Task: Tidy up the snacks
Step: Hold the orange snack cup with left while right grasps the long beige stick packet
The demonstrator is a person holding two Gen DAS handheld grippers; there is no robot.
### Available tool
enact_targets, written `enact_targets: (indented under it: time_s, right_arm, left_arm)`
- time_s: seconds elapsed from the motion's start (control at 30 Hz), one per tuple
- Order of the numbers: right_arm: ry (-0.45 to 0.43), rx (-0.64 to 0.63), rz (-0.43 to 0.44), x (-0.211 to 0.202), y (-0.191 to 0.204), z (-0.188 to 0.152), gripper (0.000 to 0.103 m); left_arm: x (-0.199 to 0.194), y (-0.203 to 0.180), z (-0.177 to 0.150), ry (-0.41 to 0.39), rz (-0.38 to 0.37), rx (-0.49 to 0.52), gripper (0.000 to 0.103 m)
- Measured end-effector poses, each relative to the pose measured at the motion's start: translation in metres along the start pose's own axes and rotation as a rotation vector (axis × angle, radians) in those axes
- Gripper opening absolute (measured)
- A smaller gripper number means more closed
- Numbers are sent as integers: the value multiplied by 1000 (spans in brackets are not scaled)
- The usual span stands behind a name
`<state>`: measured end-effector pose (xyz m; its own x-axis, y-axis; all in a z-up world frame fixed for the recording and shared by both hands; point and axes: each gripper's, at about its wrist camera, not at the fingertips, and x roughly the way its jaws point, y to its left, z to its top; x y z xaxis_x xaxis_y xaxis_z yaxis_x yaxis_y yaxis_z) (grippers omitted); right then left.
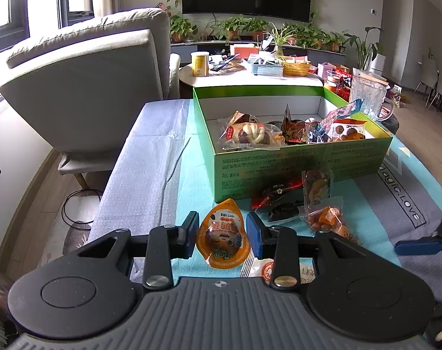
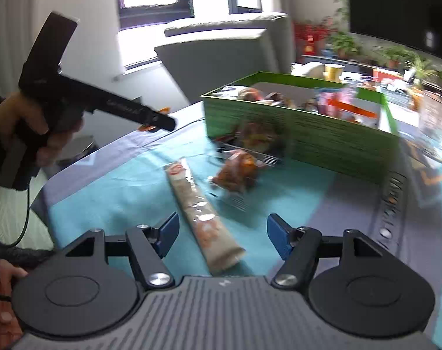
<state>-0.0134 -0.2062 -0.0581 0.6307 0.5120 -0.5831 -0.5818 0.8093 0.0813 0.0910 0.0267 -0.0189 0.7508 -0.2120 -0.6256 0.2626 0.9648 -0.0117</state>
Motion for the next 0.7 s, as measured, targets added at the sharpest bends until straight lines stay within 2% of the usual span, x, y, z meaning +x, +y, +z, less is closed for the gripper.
enact_targets:
  time_s: [0.07, 0.13, 0.17, 0.27, 0.37, 0.57, 0.6, 0.7]
  right_arm:
    - [61, -31, 22, 10, 2, 2, 63]
    - [123, -29, 23, 19, 3, 2, 44]
    - [115, -48, 12, 18, 4, 1, 34]
    - [117, -36, 2, 13, 6, 1, 31]
    - [85, -13, -7, -4, 13, 4, 30]
    - [-50, 66, 24, -40, 15, 29, 28]
    - [-76, 86, 30, -44, 12, 32, 3]
    - [-145, 169, 35, -52, -1, 43, 0]
  left_arm:
    - [0, 0, 0, 1, -4, -1, 33]
    - [0, 1, -1, 3, -6, -3, 33]
    - [0, 2, -2, 5, -7, -5, 33]
    - [1, 4, -2, 9, -9, -17, 33]
    - [0, 6, 0, 2, -12, -23, 33]
    - [-9, 4, 8, -38, -24, -23, 33]
    - [-11, 3, 9, -46, -25, -22, 33]
    - [-15, 1, 13, -64, -27, -15, 33]
